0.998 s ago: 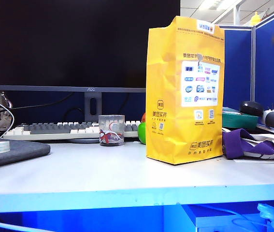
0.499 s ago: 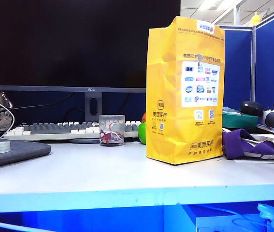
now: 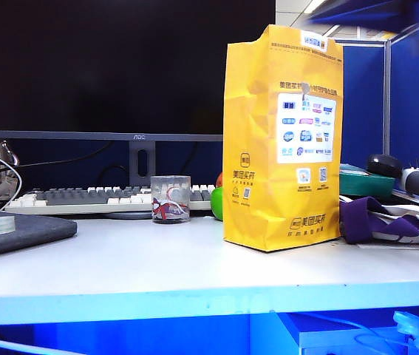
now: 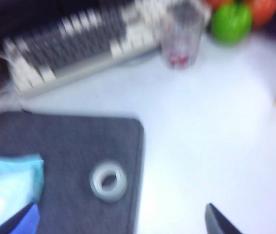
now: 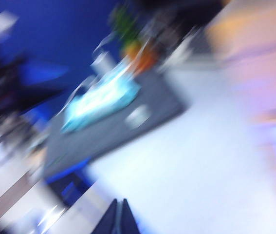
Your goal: Pick up the transparent tape and throw it into the yellow paper bag.
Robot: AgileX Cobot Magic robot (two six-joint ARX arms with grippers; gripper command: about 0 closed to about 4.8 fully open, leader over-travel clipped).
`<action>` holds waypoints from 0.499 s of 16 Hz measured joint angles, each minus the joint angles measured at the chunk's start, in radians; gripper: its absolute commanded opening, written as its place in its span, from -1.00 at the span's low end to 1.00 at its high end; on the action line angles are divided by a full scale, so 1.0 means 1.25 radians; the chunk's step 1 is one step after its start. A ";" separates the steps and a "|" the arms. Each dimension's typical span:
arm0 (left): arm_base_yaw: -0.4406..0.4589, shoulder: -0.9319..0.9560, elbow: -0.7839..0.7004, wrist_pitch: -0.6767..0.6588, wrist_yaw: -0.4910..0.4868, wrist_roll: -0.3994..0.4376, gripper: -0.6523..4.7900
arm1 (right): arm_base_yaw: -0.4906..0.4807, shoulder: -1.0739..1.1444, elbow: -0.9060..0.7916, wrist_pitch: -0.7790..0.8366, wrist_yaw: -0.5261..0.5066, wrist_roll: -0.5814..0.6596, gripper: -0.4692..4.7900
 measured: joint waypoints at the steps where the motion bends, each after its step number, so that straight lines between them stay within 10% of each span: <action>1: 0.000 0.070 0.020 -0.003 0.000 0.001 1.00 | 0.032 0.065 0.026 -0.001 -0.035 0.000 -0.79; 8: 0.002 0.366 0.039 0.045 -0.053 0.021 1.00 | 0.159 0.161 0.045 0.035 -0.065 -0.004 -0.79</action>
